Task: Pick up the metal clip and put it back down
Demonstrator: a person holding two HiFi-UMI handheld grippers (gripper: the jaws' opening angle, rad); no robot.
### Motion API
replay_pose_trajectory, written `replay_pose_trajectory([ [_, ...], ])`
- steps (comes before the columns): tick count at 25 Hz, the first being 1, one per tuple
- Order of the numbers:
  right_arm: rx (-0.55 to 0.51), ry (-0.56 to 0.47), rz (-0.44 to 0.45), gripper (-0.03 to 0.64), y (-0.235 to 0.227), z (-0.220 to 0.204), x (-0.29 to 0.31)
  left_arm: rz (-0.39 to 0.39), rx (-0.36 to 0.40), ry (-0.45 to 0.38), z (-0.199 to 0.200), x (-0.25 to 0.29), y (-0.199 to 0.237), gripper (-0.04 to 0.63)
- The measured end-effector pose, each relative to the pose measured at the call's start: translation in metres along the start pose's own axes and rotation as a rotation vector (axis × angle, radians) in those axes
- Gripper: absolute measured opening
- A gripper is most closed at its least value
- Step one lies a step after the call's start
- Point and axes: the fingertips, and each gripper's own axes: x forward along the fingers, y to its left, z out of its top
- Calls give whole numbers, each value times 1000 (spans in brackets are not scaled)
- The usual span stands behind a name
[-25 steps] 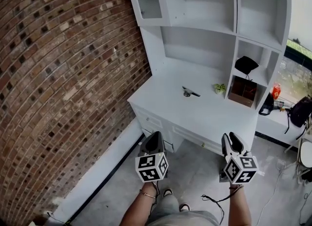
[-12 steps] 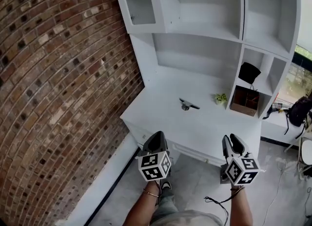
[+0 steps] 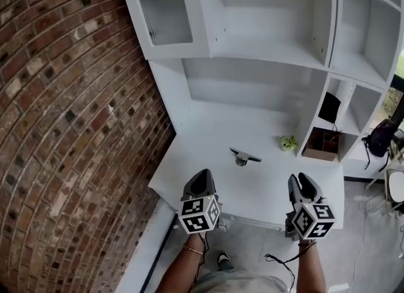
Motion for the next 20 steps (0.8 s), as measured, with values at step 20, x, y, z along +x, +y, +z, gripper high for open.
replay_pose_trajectory([
  [20, 8, 149, 15, 130, 11, -47, 137, 32, -36, 83, -20, 98, 78, 5],
])
